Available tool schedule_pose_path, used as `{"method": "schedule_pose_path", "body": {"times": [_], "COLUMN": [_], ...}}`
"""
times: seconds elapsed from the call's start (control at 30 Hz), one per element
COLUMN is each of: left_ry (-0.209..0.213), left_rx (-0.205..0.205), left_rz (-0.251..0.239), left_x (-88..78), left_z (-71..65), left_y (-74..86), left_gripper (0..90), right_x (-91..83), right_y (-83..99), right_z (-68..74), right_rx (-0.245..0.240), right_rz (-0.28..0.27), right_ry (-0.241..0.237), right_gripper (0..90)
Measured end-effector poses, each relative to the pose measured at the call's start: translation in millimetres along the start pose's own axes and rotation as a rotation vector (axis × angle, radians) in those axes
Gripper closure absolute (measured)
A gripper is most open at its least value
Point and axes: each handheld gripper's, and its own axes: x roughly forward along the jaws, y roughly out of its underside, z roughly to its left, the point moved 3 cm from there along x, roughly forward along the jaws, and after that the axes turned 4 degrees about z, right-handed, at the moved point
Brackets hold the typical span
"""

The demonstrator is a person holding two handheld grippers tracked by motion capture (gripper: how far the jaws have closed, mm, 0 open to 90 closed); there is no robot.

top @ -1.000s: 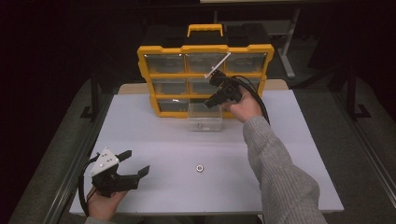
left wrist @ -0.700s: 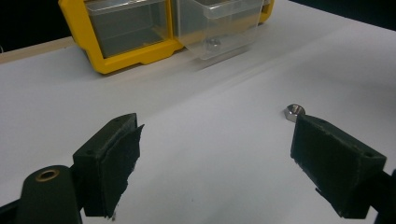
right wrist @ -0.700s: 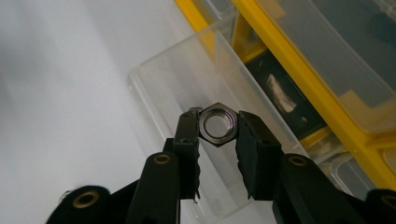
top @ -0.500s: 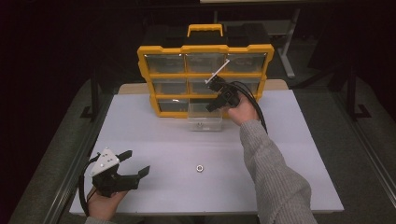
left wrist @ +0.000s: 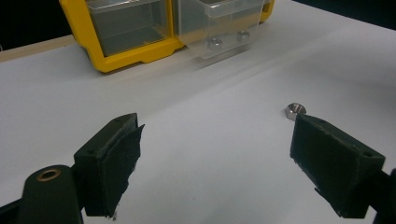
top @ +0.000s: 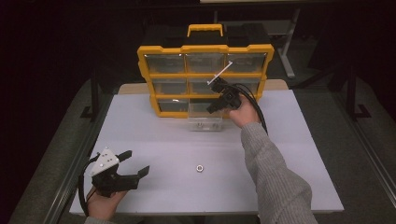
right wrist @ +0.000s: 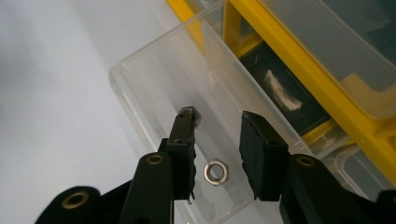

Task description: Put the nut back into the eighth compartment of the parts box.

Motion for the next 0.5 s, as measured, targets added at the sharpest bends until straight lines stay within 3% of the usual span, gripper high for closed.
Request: {"method": "schedule_pose_path", "body": {"times": [0.5], "left_ry": [-0.005], "left_rx": [-0.005], "left_rz": [0.002], "left_x": [-1.3], "left_z": [1.5], "left_y": [0.6], "left_gripper": [15.9], "right_x": [-23.2], "right_y": [18.9], "right_z": [19.9], "right_rx": [-0.065], "right_rz": [-0.05], "right_ry": [-0.035], "right_gripper": [60.0]}}
